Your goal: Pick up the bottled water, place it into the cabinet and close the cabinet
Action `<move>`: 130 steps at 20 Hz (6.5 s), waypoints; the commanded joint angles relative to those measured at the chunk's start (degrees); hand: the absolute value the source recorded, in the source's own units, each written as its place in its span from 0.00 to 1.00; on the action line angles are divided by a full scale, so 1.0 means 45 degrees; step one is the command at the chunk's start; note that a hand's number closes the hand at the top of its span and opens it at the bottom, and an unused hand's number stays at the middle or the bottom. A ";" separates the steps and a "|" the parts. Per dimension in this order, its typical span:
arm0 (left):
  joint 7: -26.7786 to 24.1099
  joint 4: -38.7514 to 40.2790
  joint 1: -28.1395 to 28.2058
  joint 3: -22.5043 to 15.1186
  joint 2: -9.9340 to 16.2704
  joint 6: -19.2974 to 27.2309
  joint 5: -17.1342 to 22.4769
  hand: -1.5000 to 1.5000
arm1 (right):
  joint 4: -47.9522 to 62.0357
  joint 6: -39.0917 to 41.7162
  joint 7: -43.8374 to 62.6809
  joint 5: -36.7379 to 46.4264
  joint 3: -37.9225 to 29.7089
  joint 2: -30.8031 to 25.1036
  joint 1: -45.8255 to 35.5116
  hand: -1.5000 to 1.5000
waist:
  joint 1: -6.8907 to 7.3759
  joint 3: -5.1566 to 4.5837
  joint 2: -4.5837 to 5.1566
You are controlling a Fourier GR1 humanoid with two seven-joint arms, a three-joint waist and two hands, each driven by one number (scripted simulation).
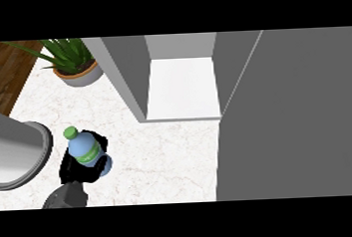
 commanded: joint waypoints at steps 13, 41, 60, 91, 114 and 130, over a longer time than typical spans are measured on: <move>0.2932 -0.6352 -0.0508 -0.4564 -0.0663 0.6119 0.1071 1.00 | 0.0295 0.0118 -0.0619 0.0094 0.0558 -0.0105 0.0215 0.00 | -0.0137 -0.0008 0.0029; 0.3442 -0.2225 -0.7056 -0.6745 -0.0179 1.3526 -0.1676 1.00 | 0.1351 -0.0169 -0.0077 -0.0438 0.0531 0.0087 -0.1408 0.00 | -0.0943 0.0000 0.0271; 0.4047 -0.0475 -0.6872 -0.8197 0.1130 1.6162 -0.3676 1.00 | 0.0884 -0.0093 0.0467 -0.0536 0.0488 -0.0261 -0.1737 0.00 | -0.1220 -0.0016 0.0393; -0.2593 0.5230 -0.9214 -0.4160 0.0714 1.1879 -0.1380 0.00 | 0.0217 0.0109 -0.0509 -0.0183 0.0555 -0.0603 -0.0376 0.00 | -0.0608 -0.0038 0.0207; -0.0819 -0.2238 -0.5147 -0.6359 -0.0015 0.9976 0.0044 0.00 | -0.0311 -0.0560 0.0095 -0.0322 0.0613 -0.0592 0.0166 0.00 | 0.0256 -0.0010 -0.0110; 0.2726 -1.4534 0.3101 -0.9817 0.1561 1.0781 -0.0369 0.00 | -0.0324 -0.0594 -0.0428 0.0608 0.1078 -0.0886 0.0062 0.00 | 0.0142 -0.0006 -0.0041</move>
